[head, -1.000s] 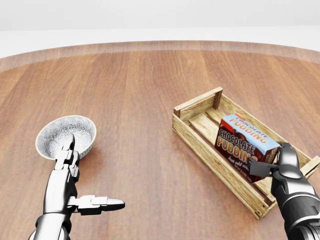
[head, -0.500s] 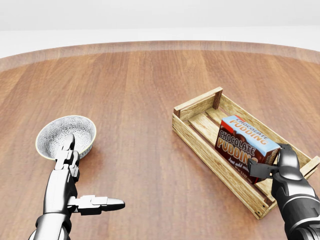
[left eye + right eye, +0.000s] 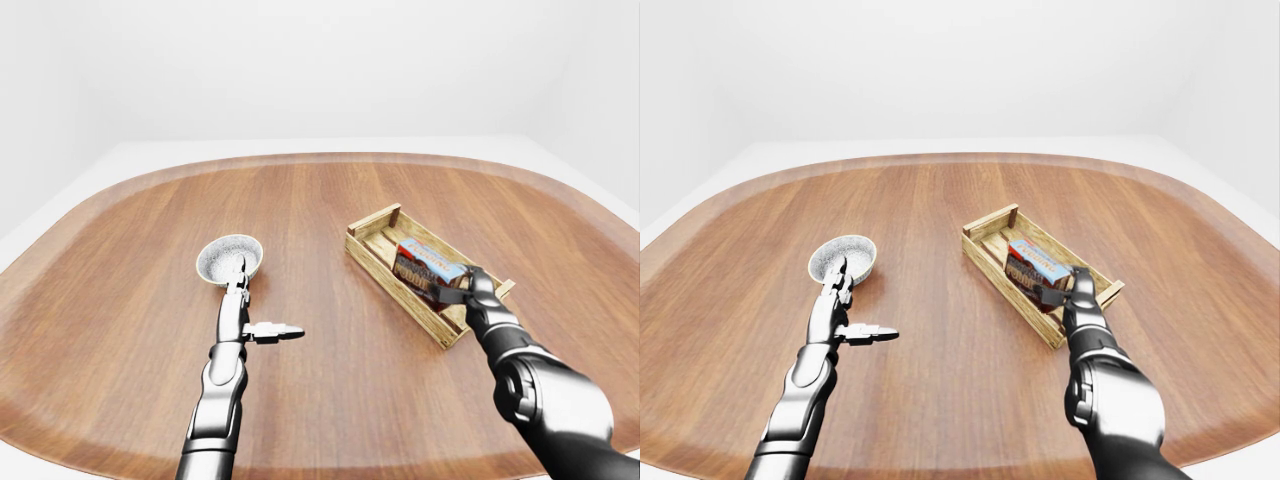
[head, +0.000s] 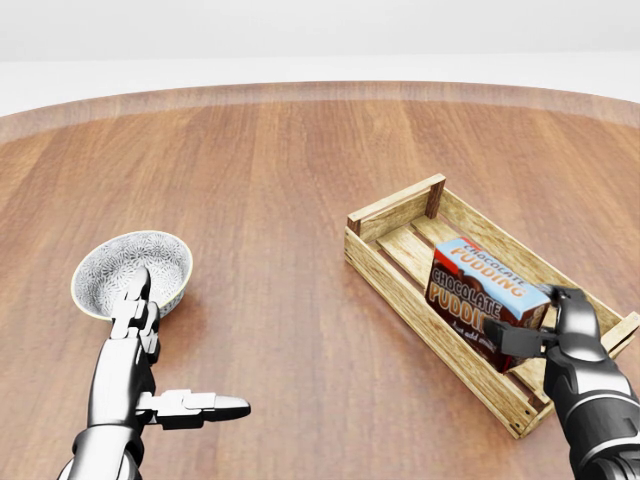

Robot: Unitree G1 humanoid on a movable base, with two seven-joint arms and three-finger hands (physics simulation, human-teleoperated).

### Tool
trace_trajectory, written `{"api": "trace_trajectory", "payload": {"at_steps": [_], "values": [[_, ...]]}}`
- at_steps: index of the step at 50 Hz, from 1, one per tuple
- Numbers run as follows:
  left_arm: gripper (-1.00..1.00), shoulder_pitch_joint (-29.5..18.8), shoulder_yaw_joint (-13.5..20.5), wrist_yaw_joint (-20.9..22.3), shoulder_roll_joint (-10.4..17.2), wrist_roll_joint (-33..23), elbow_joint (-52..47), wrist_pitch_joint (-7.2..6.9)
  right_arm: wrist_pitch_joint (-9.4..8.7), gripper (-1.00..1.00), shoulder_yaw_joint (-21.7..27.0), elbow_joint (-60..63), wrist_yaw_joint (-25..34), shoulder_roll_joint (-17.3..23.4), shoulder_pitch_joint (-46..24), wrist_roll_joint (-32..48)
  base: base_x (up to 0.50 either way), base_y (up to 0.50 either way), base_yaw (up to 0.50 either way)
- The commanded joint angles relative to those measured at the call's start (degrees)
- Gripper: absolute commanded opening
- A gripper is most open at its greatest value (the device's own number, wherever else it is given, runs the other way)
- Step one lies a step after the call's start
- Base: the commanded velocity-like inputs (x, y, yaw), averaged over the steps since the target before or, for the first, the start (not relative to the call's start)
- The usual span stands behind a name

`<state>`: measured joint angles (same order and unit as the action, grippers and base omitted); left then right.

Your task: Pick up the chocolate pudding and put it in the tray.

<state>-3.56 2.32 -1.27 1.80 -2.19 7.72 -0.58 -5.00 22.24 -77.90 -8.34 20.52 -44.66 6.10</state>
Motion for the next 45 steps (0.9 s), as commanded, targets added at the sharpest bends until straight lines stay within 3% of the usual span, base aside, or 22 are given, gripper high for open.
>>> {"api": "trace_trajectory", "payload": {"at_steps": [1,36,45], "values": [[1.00,0.1,0.1,0.6,-0.2,0.8,-0.3,-0.38,0.00,1.00,1.6,-1.0,-0.6,-0.1,1.0,0.7,0.00,0.00,0.00],[1.00,0.3,0.2,0.7,-0.3,0.8,-0.8,-0.70,0.00,1.00,1.7,-1.0,-0.8,0.3,1.4,0.6,0.00,0.00,0.00],[1.00,0.1,0.2,0.6,-0.2,0.9,0.0,-0.15,0.00,1.00,1.6,-1.0,-1.6,0.7,1.1,0.5,0.00,0.00,0.00]]}}
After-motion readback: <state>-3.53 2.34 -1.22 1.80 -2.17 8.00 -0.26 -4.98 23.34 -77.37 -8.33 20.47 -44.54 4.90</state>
